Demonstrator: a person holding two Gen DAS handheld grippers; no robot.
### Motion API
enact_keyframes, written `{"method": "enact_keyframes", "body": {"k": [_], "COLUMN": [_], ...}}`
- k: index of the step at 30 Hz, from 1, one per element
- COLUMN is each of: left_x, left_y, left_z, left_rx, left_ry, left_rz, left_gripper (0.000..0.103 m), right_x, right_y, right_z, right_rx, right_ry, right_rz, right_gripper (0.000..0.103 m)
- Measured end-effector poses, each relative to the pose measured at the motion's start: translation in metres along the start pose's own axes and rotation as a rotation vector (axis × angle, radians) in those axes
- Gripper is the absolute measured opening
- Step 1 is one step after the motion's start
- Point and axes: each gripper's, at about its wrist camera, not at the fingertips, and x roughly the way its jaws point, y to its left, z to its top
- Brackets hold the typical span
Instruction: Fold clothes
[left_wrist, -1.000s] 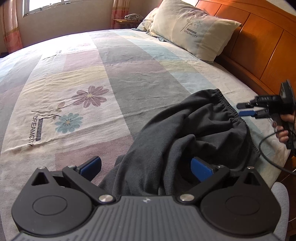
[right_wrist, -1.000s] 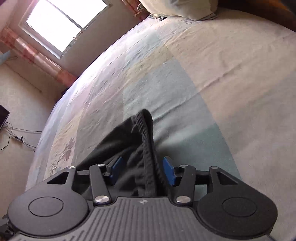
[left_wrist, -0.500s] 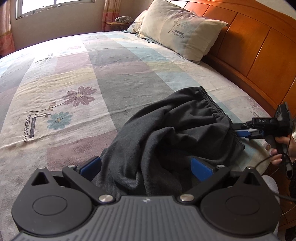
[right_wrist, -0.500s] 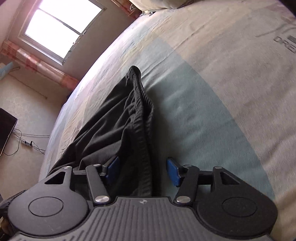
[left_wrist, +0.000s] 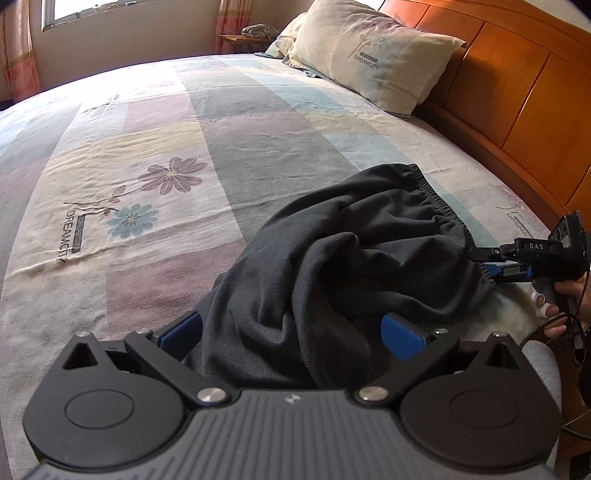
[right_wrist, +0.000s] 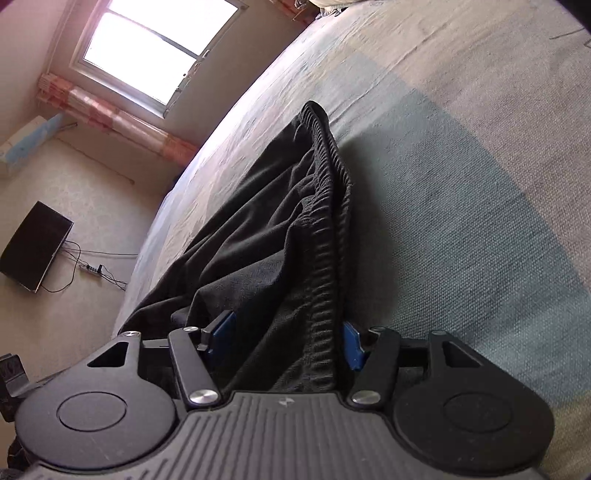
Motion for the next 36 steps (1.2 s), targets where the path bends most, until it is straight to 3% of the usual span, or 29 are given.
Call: {"method": "enact_keyframes", "body": {"k": [3,7,10,18,24,28,36], "left_x": [-0.001,-0.004,-0.003,-0.005,0.002,0.01,0.037], "left_y": [-0.003,-0.005,-0.003,-0.003,0.011,0.019,0.03], "left_z": [-0.001,-0.003,-0.002,-0.003,-0.015,-0.03,-0.059], "left_rx": [0.008,0.029,0.02,0.035,0.002,-0.024,-0.068], "left_ry": [-0.001,-0.002,0.005,0.003,0.045,0.088,0.155], "left_rz": [-0.005,-0.007,-0.003,-0.013,-0.031,-0.055,-0.108], "left_gripper": [0.102,0.102,0.102,0.102,0.102,0.102,0.102], "right_x": [0.01,0.005,-0.007,-0.013,-0.024,-0.03,0.028], "right_y": [0.004,0.018,0.025,0.039,0.086,0.113,0.143], "right_z": [0.006,-0.001,-0.01,-0.007,-0.019,-0.038,-0.079], "right_rx": [0.004,-0.05,-0.06,-0.084,-0.232,-0.291,-0.334], "right_ry": [0.01,0.059,0.073,0.11,0.021,-0.013,0.1], "right_rz": [-0.021,-0.134,-0.181,-0.305,-0.467,-0.446,-0.371], "right_gripper": [0.051,0.015,0.012,0.014,0.036,0.051,0.055]}}
